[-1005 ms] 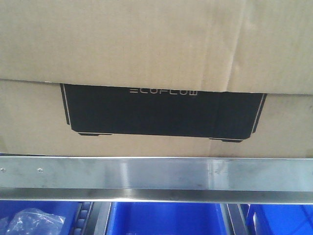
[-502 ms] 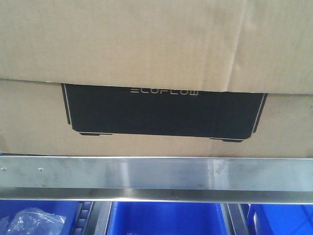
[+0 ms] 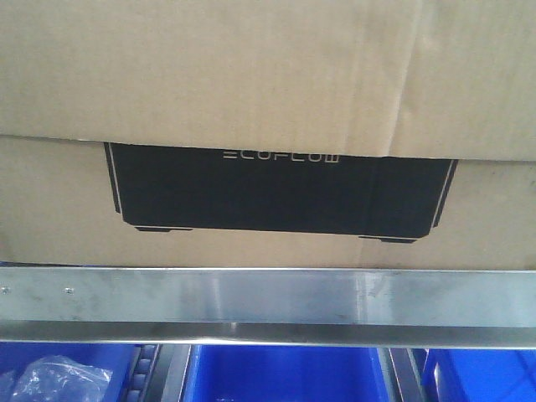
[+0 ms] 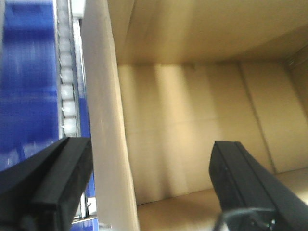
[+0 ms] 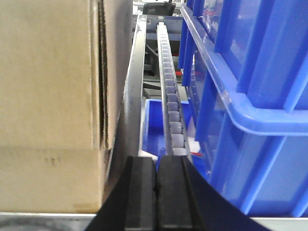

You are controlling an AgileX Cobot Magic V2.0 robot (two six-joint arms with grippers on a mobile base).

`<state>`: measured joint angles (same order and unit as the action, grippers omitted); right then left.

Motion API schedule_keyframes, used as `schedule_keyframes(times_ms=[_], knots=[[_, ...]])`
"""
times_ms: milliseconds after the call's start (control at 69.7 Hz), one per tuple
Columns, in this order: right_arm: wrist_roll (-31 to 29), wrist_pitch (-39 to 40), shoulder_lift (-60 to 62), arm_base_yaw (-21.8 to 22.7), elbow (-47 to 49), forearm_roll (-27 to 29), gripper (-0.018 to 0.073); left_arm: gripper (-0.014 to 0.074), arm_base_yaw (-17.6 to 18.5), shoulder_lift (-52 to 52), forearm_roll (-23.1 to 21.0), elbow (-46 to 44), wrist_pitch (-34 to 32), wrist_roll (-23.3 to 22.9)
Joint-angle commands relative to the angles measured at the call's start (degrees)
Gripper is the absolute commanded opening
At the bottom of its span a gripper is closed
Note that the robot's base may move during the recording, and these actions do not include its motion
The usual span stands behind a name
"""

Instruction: Grab box from left shelf to table start

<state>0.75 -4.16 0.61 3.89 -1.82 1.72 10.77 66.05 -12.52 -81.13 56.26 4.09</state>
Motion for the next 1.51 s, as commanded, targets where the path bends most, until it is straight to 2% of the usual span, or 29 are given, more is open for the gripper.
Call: schedule_keyframes(times_ms=[0,215,502,603,746,832,1119,1249,1349,1493], knots=[[-0.1,6.2,0.6,0.2,0.2,2.1,0.0067,0.0407,0.4,3.2,-1.2,-4.3,-1.8,0.1],[-0.1,5.0,0.6,0.2,5.4,2.8,0.0067,0.0404,0.4,10.0,-0.8,-7.0,-2.9,0.1],[-0.1,-3.4,0.5,0.2,15.2,2.8,0.0093,0.0404,0.4,14.1,-0.2,-7.0,-4.3,0.1],[-0.1,-6.9,-0.1,0.2,18.5,2.8,0.0223,0.0404,1.1,15.0,1.5,-7.0,-4.5,0.1],[-0.1,-11.6,-3.5,0.2,24.0,2.8,0.0514,0.0404,3.4,15.1,4.9,-7.0,-5.6,0.1],[-0.1,-14.9,-7.7,0.2,28.6,2.9,0.0604,0.0404,4.1,15.1,5.8,-7.0,-5.9,0.1],[-0.8,-35.7,-28.7,0.2,51.7,4.0,0.0613,0.0404,4.2,15.4,7.0,-7.0,-6.4,-0.1],[-4.4,-45.4,-39.2,0.2,63.5,7.3,0.0613,0.0404,4.2,16.1,7.0,-7.0,-6.5,-0.1],[-7.4,-51.2,-46.6,0.2,70.3,10.5,0.0613,0.0404,4.2,16.1,7.0,-7.0,-6.7,-0.1],[-7.4,-58.2,-56.1,0.2,76.8,10.4,0.0613,0.0404,4.2,16.1,7.0,-7.0,-7.1,-0.1]])
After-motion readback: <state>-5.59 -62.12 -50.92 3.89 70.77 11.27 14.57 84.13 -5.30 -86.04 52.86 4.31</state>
